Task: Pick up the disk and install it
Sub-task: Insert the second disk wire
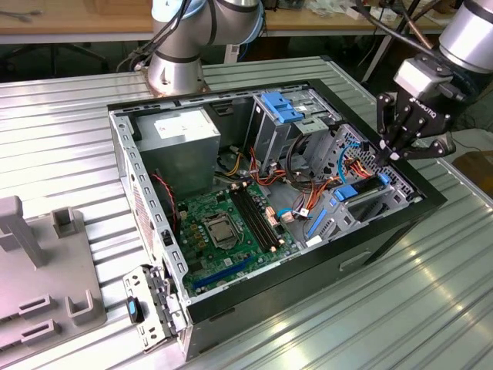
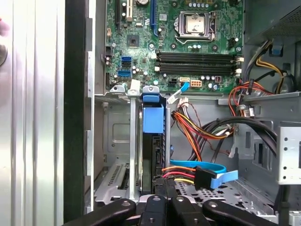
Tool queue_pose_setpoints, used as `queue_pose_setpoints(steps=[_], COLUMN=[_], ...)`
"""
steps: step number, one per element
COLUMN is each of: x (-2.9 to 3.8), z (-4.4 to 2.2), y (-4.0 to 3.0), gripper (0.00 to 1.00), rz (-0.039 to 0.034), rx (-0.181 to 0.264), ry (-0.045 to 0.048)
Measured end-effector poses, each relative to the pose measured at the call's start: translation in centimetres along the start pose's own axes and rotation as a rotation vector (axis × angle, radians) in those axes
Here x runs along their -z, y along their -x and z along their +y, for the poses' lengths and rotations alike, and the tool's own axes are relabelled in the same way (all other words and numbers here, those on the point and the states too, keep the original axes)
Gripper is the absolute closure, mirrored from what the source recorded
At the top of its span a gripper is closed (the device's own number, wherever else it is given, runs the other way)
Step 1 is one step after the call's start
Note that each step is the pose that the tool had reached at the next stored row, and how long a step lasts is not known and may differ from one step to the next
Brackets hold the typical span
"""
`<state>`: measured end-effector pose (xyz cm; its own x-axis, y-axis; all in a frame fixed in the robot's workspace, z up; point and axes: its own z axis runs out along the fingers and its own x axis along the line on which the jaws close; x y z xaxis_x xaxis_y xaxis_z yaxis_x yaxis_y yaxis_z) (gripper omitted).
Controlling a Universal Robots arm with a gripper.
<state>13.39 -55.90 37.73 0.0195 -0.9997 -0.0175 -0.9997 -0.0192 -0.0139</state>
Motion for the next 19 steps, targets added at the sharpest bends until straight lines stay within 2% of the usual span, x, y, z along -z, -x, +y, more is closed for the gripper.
queue_pose_setpoints(steps=[2,4,6,7,12,16,19], x=[0.63,0.81,0.86,0.95,1.79,2.19,2.23], z=[0.16,0.43,0.65,0.67,0.65,0.74,0.77], y=[0.01,0.02,0.02,0.14,0.99,1.18,1.19], gripper=[0.89,0.89,0.89,0.89,0.89,0.89,0.89], rz=[0.0002,-0.0010,-0.0091,-0.0100,-0.0094,-0.0099,-0.0104], rx=[0.000,0.000,0.000,0.000,0.001,0.002,0.001], ry=[0.0001,0.0001,-0.0001,0.0008,0.0038,0.0083,0.0096])
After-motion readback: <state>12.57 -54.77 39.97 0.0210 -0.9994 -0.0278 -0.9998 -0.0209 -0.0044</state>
